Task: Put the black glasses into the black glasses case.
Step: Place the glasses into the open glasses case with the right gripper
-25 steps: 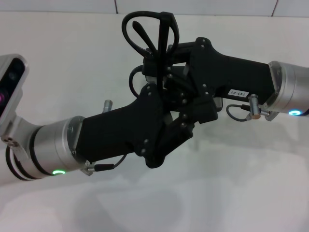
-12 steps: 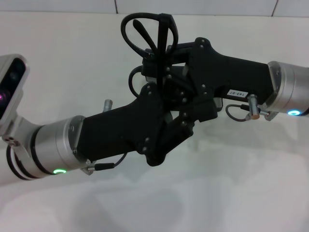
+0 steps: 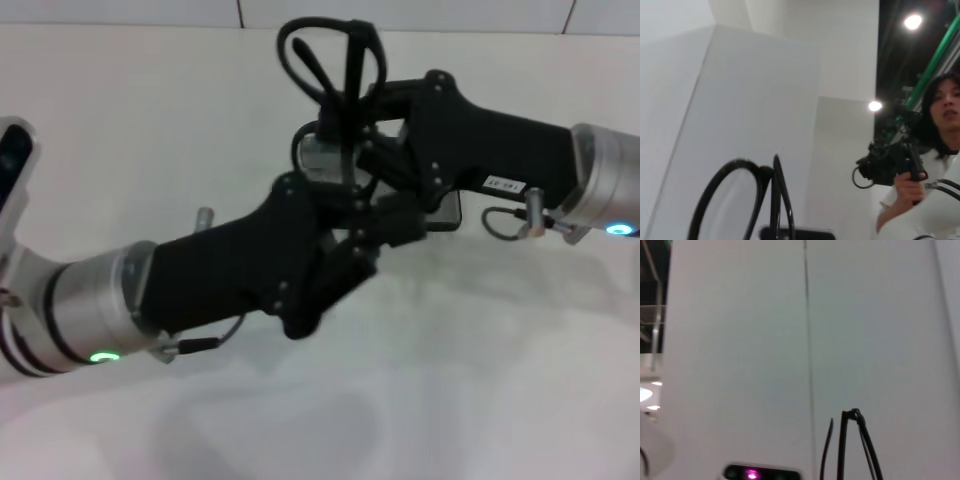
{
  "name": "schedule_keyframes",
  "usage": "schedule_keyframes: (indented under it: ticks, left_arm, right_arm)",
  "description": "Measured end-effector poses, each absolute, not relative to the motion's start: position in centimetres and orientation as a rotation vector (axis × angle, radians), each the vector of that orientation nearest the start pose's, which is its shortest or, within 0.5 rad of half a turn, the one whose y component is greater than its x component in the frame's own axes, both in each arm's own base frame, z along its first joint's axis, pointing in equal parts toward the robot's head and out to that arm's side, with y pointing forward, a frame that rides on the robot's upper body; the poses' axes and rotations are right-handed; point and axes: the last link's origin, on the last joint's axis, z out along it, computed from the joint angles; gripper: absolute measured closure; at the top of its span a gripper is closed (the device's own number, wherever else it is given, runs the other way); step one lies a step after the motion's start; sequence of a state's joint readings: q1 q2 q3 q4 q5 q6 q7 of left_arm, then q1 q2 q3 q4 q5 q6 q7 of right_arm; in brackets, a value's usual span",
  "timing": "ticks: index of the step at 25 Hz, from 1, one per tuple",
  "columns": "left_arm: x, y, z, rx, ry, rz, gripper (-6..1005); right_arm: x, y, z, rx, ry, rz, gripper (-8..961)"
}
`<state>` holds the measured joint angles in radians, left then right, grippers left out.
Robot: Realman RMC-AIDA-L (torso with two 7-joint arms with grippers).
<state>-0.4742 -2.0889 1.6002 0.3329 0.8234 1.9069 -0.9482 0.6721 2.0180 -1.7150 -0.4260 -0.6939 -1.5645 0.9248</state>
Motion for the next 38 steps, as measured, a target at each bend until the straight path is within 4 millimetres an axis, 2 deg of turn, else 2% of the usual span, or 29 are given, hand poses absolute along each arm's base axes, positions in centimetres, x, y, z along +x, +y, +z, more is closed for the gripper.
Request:
schedule_keyframes:
  ticks: [5, 8, 13, 17, 21, 31, 38]
  left_arm:
    - [-21.1, 24.8, -1.7, -2.503, -0.283, -1.743, 942]
    - [-23.2, 24.3, 0.4, -2.406, -0.297, -1.717, 943]
    - [-25.7, 23.2, 3.4, -2.27, -0.285, -1.696, 943]
    - [-26.3, 22.7, 4.3, -2.235, -0.262, -1.677, 943]
    - [-26.2, 22.7, 4.3, -2.235, -0.25, -1.676, 943]
    - [-26.1, 22.8, 4.1, -2.229, -0.24, -1.674, 943]
    - [-26.0, 22.9, 3.9, -2.225, -0.244, -1.676, 943]
  right_arm:
    - [15.2, 33.3, -2.5, -2.652, 0.043, 1.404, 845]
    - [15.6, 33.2, -1.9, -2.759, 0.031, 1.267, 845]
    - [15.6, 32.6, -2.2, -2.916, -0.052, 0.737, 846]
    - [14.5, 31.8, -2.5, -2.899, -0.137, 0.344, 845]
    - [13.3, 32.1, -2.9, -2.805, -0.16, -0.035, 845]
    - [10.5, 33.8, -4.7, -2.61, -0.263, -0.357, 846]
    - [10.1, 34.6, -6.5, -2.584, -0.365, -0.423, 845]
